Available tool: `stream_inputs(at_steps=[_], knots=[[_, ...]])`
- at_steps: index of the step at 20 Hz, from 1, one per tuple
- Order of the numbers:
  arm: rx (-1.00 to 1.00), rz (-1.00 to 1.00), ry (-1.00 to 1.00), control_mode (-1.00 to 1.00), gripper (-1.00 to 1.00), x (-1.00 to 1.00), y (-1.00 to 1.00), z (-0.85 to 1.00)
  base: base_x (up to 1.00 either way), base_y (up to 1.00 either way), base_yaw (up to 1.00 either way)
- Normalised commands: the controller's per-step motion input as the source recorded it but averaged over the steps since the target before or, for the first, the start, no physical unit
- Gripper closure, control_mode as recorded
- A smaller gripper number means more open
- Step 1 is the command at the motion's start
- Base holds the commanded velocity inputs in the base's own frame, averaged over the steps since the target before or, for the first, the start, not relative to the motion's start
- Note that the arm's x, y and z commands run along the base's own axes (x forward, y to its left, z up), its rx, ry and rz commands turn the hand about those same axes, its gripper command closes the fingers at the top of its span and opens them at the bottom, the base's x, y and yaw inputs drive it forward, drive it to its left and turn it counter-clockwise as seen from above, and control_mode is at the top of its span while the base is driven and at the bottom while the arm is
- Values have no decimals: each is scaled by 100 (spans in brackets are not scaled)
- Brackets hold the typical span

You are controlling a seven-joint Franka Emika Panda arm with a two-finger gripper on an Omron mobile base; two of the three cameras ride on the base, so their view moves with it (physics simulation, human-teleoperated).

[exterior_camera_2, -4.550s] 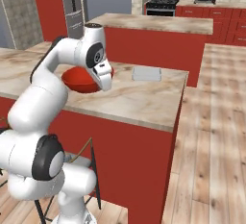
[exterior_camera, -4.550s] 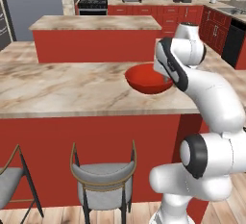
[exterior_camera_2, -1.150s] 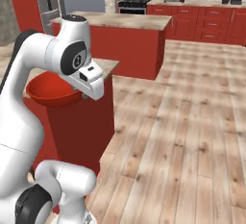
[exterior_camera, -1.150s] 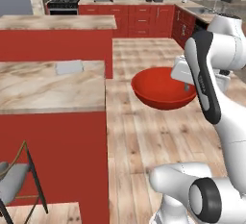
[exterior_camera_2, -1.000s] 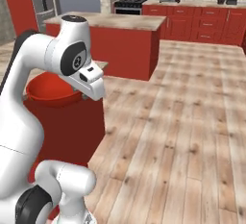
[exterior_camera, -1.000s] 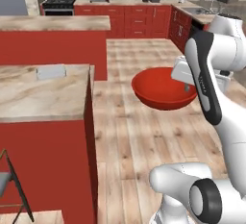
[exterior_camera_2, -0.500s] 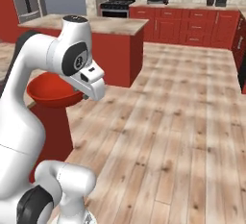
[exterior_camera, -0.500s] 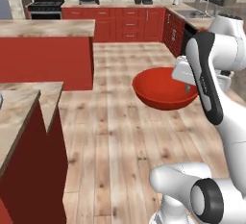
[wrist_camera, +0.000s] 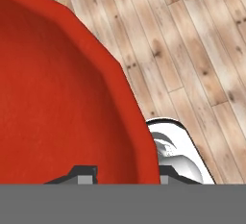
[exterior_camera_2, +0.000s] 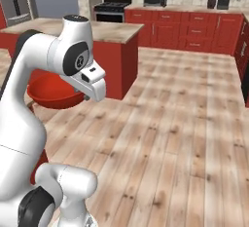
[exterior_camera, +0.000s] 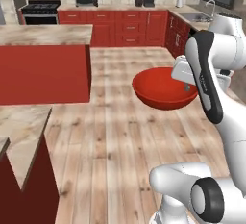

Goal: Pick the bowl and tupperware and place them in the sink. Then turn on the water.

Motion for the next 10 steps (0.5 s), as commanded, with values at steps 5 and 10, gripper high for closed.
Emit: stream_inputs(at_steps=[5,10], knots=[[0,0,0,100,100,0,0,0,100,-20,0],[0,0,0,100,100,0,0,0,100,-31,0]])
